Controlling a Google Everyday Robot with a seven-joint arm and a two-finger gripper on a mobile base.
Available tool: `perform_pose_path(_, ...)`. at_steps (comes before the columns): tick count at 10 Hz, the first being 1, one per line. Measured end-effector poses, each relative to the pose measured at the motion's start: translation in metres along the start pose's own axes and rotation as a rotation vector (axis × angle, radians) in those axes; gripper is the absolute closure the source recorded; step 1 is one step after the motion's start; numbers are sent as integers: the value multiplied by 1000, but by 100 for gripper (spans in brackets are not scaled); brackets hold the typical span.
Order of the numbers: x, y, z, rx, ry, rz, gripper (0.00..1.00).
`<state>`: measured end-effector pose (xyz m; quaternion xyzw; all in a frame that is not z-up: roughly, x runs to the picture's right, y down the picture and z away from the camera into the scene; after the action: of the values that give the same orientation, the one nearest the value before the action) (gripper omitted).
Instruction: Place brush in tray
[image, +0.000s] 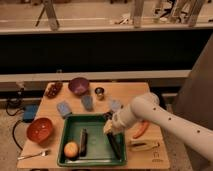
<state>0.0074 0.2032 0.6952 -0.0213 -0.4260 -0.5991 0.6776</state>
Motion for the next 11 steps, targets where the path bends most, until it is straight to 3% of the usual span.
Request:
perform_pose_path(1, 1, -4, 5, -5, 1, 15, 95)
perform_pose_path(4, 2, 7, -6, 13, 5, 14, 85)
perform_pose_path(7, 0, 8, -3, 3, 9, 32, 58)
perform_pose_path(8, 1, 2, 2, 4, 7, 31, 56)
perform_pose_path(11, -1, 8, -2, 3, 8, 37, 67)
